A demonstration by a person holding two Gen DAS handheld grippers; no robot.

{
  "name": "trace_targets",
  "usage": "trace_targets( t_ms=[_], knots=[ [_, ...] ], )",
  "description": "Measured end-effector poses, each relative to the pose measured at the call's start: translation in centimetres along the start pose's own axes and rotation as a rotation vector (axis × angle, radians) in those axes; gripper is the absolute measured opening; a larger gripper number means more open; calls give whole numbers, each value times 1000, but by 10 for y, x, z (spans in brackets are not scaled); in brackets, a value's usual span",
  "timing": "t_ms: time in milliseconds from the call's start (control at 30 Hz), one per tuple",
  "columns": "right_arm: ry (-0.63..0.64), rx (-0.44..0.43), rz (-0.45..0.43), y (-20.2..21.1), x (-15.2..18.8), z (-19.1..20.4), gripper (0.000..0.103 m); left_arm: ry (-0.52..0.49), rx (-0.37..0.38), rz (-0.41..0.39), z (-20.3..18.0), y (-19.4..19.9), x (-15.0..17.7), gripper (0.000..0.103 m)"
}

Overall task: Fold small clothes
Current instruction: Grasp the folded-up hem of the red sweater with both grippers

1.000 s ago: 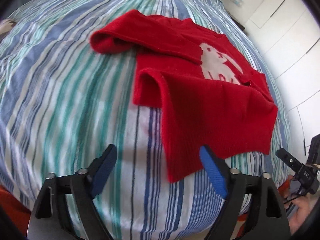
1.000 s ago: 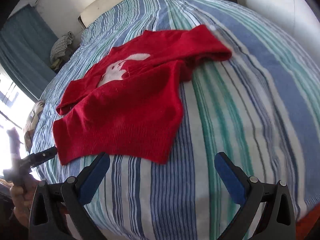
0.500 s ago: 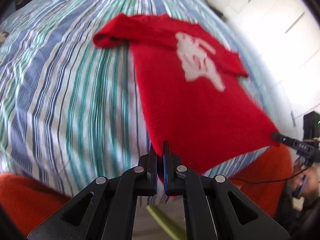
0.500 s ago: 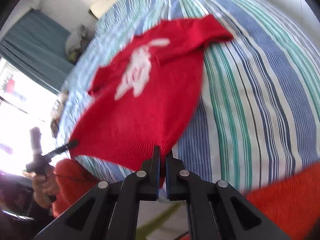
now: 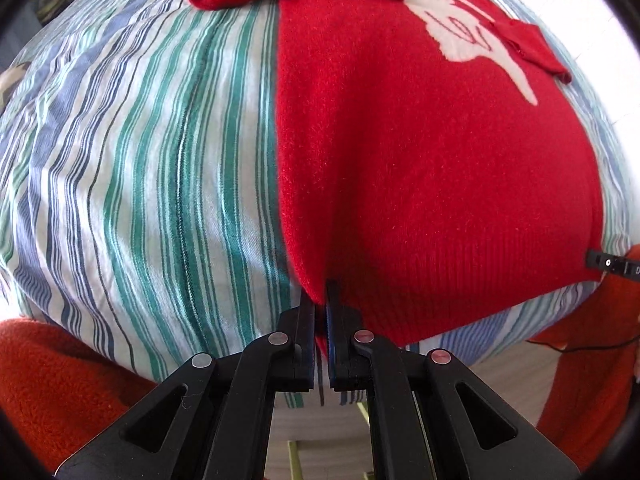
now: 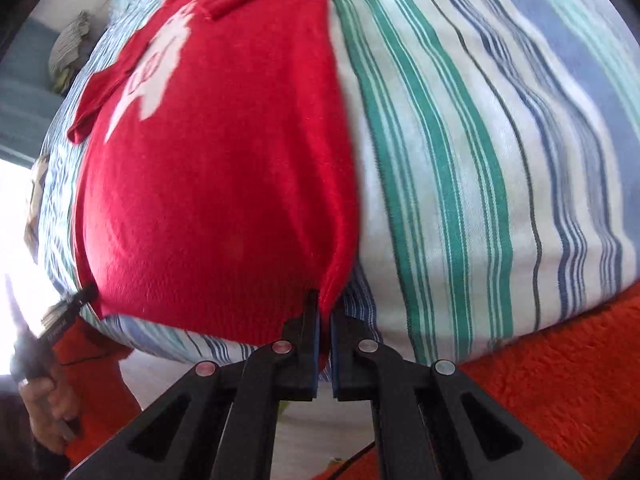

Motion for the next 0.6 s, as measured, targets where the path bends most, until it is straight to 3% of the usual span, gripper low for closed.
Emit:
trace_targets(
  t_ms=[200, 367, 433, 467, 500, 533, 567, 600],
  knots=[
    [-39, -35, 2, 0, 2, 1, 2, -5, -29, -4, -8, -4, -6, 8],
    [-42, -18, -4, 8, 10, -8, 3, 37, 23, 5, 1, -3, -7, 17],
    [-45, -18, -1, 9, 14, 2, 8, 61, 31, 17, 11, 1, -3, 31],
    [-49, -18, 2, 12, 16, 1, 14, 72, 23, 27, 14, 2, -1, 50],
    [-51, -16, 6, 15, 19, 0, 23, 83, 5, 43, 22, 5, 6, 75],
    [-54, -9, 9, 20, 21, -2, 28, 93, -24, 65, 26, 4, 10, 84],
    [-53, 0, 12, 25, 25, -5, 36, 101, -54, 85, 30, 3, 15, 87],
    [-47, 4, 15, 32, 29, -8, 37, 99, -66, 101, 32, 2, 19, 87]
  ],
)
Point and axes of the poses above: each gripper's, at about its wrist camera, not at the fingertips, and y roughly against the way its jaws point, z to its left, x to its underside, the point moved 8 cm from there along -y, roughly the way its jaws point, and after that the axes turned 10 degrees about z, right-handed, at the moved point
